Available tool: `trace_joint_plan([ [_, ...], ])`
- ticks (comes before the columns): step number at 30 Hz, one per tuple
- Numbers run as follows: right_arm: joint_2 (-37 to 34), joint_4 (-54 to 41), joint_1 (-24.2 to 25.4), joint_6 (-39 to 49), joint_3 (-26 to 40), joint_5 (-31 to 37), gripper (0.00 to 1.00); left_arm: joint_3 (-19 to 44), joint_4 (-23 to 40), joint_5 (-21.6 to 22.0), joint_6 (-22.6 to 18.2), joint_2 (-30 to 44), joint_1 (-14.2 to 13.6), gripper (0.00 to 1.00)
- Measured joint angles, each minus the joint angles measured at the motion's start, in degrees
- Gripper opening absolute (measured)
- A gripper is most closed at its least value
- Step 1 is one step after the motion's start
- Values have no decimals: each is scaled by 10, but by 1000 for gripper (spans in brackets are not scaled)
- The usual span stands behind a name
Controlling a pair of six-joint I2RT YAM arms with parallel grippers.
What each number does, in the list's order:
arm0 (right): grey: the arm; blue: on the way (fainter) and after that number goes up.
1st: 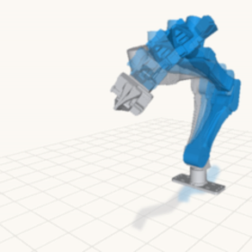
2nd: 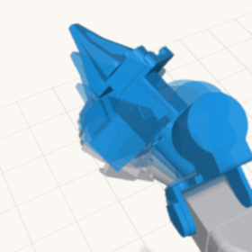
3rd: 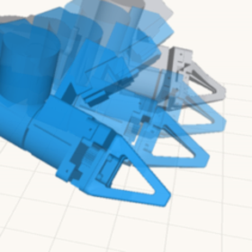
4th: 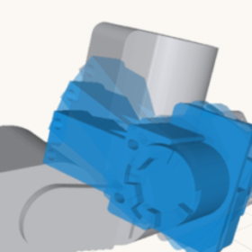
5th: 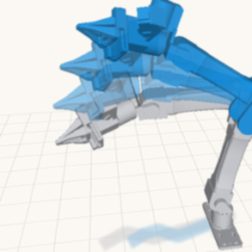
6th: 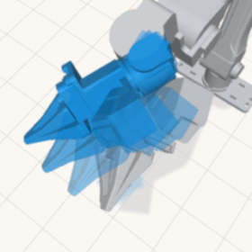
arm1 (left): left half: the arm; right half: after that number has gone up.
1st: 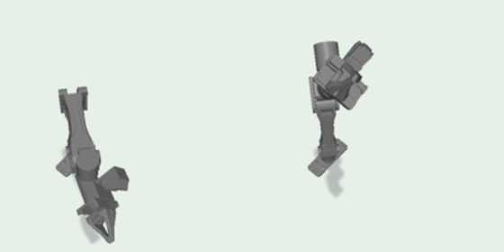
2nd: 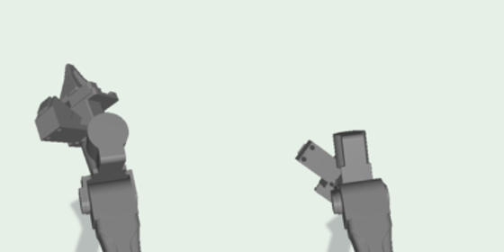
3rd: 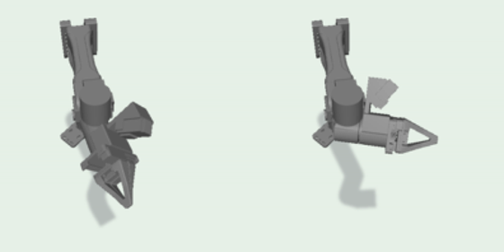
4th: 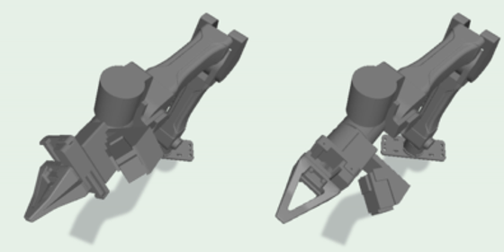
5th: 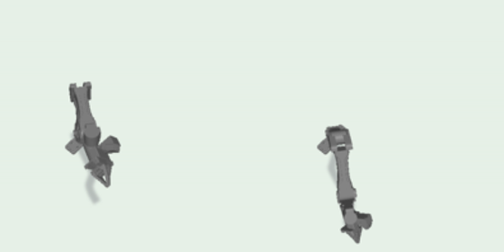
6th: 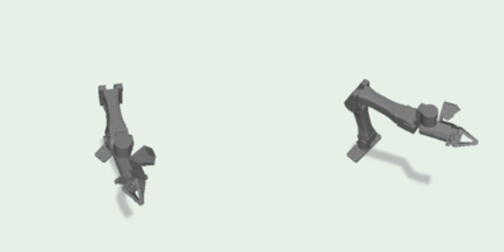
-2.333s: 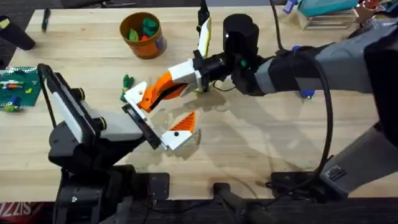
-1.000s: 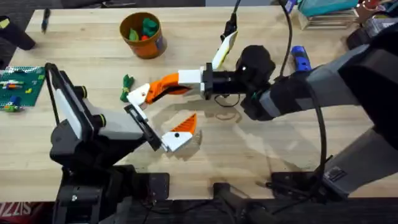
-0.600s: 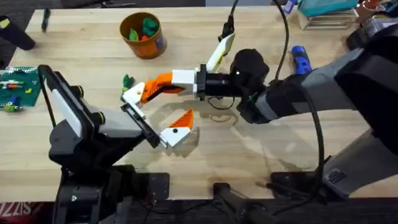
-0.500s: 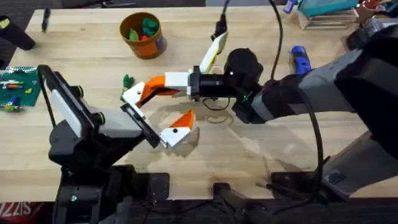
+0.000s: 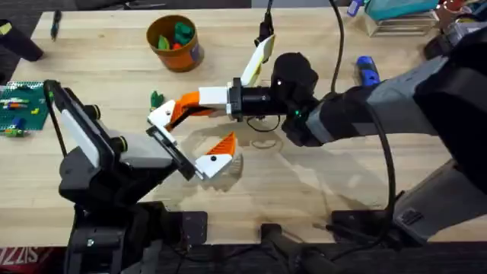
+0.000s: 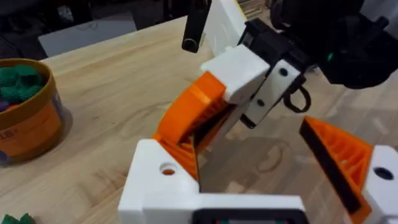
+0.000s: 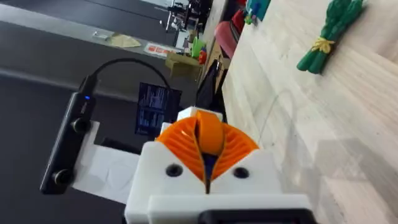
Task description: Pick up the gripper from the table and insert it into the empty holder that is missing its gripper. Then pick up a screw, insert it into the mounting hole, and use the screwdriver to tighten it. Finally, clean up the table by picking up the vegetable and placing it into the bucket.
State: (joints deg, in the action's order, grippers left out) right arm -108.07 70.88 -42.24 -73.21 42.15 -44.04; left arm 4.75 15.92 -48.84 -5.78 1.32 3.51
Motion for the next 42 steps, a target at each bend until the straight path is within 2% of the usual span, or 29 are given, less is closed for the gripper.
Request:
trace_joint_plan([
  [1, 0, -1, 0, 0, 0, -3, 35, 0, 0, 0, 0, 0, 0, 986],
  [6, -2, -10, 2, 8, 1, -24, 377, 0, 0, -29, -13, -5, -2, 987],
  [10, -12, -10, 17, 11, 1, -56, 729, 0, -1, -49, -24, -11, -2, 986],
  [12, -18, -6, 24, 10, 1, -68, 950, 0, -4, -58, -31, -11, -3, 987],
  [13, -21, 1, 27, 7, 1, -74, 983, 0, -2, -70, -31, -11, -4, 986],
  [16, -21, 18, 31, 2, 3, -94, 992, 0, 0, -102, -33, -10, -15, 986],
  [21, -21, 5, 60, -4, 6, -128, 993, 0, 1, -120, -35, -10, -17, 986],
  [27, -21, -151, 112, 30, 10, -165, 993, 0, 1, -127, -35, -10, -17, 986],
  [34, 1, -260, 138, 83, 10, -188, 994, 0, 1, -127, -35, -10, -17, 985],
  [35, 36, -348, 140, 119, 10, -190, 994, 0, 1, -127, -35, -10, -17, 985],
  [36, 49, -387, 141, 136, 11, -190, 994, 0, 1, -127, -35, -10, -17, 985],
  [37, 84, -515, 140, 194, 14, -180, 993, 0, 1, -127, -35, -10, -17, 985],
  [42, 149, -816, 140, 334, 48, -93, 994, 0, 1, -127, -35, -10, -17, 985],
])
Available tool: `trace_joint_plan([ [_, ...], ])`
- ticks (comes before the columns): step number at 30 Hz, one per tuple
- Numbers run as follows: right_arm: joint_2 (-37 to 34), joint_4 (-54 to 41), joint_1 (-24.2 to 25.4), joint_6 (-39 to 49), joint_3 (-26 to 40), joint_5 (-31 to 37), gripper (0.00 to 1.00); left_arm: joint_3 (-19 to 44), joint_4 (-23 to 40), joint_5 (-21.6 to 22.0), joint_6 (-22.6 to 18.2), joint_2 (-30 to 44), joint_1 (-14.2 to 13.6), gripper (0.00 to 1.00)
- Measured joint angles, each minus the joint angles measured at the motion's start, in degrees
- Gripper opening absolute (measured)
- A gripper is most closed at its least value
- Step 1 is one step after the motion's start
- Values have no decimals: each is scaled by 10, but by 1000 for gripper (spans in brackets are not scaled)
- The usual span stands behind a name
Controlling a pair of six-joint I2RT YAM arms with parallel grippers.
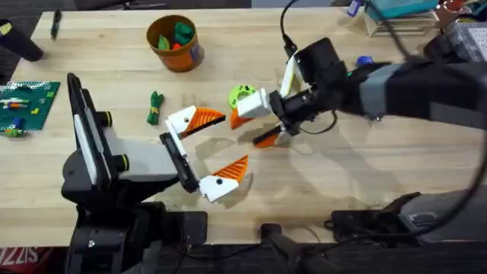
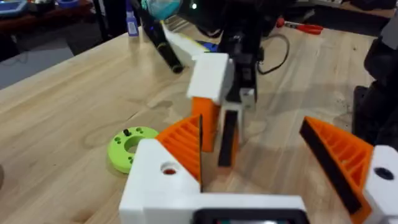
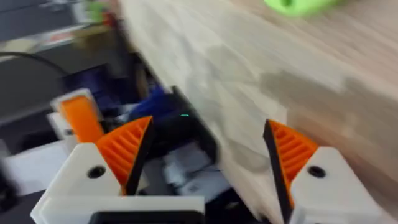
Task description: Pick up the gripper from the table and insert it into the empty holder that is missing its gripper. Then pick up a screw, insert it into the mounting hole, and use the screwdriver to tighten it. Finally, clean up the table by picking up the vegetable and placing it into the bucket.
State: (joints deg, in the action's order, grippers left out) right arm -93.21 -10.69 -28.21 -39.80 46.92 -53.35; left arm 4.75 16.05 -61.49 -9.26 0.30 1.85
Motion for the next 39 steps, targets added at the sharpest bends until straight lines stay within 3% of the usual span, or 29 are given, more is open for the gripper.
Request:
trace_joint_plan([
  [6, 67, -221, -7, 165, 96, 188, 995, 0, 0, 0, 0, 0, 0, 986],
  [10, 81, -254, -21, 283, 145, 299, 995, 0, 0, 0, 0, 0, 0, 986],
  [14, 81, -234, -29, 391, 152, 355, 995, 0, 0, 0, 0, 0, 0, 986],
  [22, 81, -150, -30, 457, 152, 388, 984, 0, 0, 0, 0, 0, 0, 986],
  [28, 71, -100, -31, 467, 152, 392, 690, 0, 0, 0, 0, 0, 0, 986],
  [35, 12, -40, -41, 478, 152, 392, 490, 0, 0, 0, 0, 0, 0, 986],
  [39, -23, -13, -47, 486, 152, 392, 460, 0, 0, 0, 0, 0, 0, 986],
])
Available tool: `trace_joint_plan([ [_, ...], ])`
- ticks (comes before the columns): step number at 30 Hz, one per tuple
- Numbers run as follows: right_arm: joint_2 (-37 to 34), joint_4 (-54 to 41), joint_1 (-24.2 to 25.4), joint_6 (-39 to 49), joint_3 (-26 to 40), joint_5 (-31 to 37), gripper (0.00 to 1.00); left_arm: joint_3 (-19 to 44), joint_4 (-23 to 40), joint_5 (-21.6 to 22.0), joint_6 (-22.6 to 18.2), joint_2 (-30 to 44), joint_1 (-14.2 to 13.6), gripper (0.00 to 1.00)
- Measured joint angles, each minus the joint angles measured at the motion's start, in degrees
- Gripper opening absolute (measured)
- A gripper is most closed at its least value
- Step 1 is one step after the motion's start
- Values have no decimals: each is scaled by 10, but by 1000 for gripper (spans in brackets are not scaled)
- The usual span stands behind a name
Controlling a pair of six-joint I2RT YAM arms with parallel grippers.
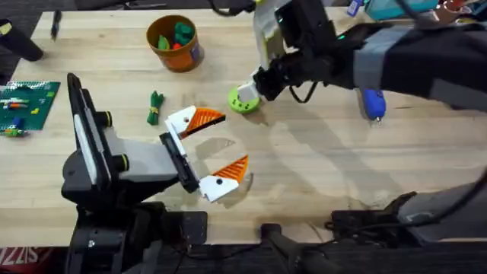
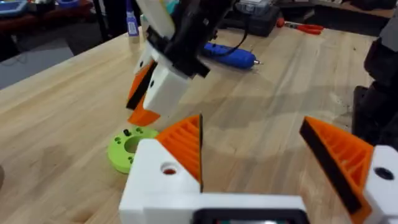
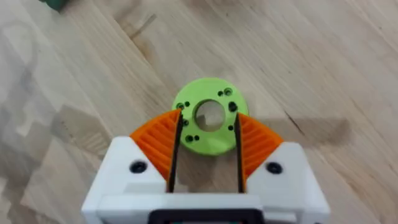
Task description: Pick up the gripper from the table and insert it into the empty holder that is missing its gripper. Then pick up a screw, insert it into the mounting hole, and use the screwdriver to tighten it. Finally, clean up the table by picking up the vegetable and placing it into the bucket.
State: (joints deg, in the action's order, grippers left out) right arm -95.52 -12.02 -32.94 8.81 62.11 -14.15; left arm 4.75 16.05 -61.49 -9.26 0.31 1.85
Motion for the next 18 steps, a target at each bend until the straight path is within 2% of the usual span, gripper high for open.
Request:
trace_joint_plan([
  [5, -50, 47, -5, 19, 0, 4, 448, 0, 0, 0, 0, 0, 0, 985],
  [18, -63, 83, -5, 39, 0, 9, 409, 0, 0, 0, 0, 0, 0, 986],
])
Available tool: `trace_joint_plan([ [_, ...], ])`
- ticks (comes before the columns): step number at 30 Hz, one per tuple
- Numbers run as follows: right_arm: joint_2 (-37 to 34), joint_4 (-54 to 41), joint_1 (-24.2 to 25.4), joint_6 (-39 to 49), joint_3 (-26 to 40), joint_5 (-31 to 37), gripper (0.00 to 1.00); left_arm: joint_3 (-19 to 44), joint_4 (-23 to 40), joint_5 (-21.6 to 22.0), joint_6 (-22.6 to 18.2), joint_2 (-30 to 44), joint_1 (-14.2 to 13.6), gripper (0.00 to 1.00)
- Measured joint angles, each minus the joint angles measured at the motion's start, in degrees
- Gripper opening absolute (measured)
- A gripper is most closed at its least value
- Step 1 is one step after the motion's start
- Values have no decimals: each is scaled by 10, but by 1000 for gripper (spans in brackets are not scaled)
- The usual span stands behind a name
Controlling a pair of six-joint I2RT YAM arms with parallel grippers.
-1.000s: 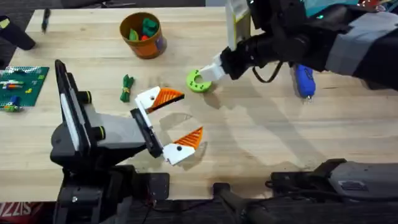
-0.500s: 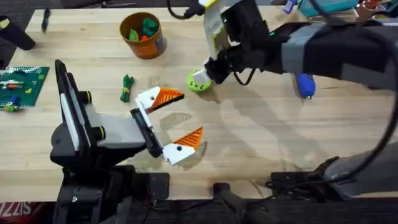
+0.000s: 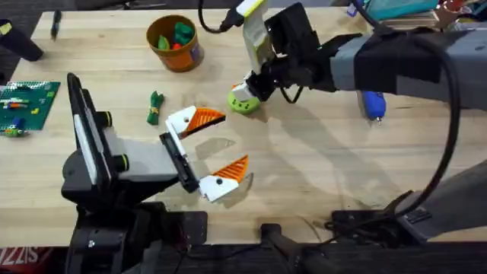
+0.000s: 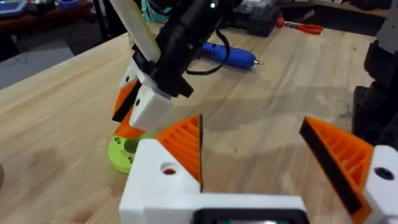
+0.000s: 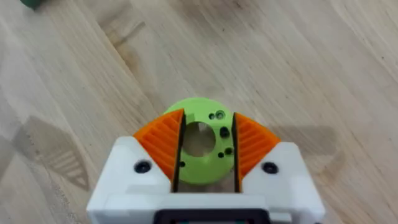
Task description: Pick up the gripper from the table and insert it into the empty holder that is missing its gripper. Then pick up a screw, insert it into the mounting hole, and use the screwdriver to tighten it. Finally, clean up the table by picking up the vegetable and placing it into the bucket.
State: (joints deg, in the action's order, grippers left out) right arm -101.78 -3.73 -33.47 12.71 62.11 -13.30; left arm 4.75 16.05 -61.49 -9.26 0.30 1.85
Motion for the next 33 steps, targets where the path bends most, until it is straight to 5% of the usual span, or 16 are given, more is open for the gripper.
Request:
trace_joint_plan([
  [18, -35, 16, 0, 6, 0, 0, 430, 0, 0, 0, 0, 0, 0, 986],
  [33, -35, 16, 1, 6, 0, 16, 267, 0, 0, 0, 0, 0, 0, 986],
])
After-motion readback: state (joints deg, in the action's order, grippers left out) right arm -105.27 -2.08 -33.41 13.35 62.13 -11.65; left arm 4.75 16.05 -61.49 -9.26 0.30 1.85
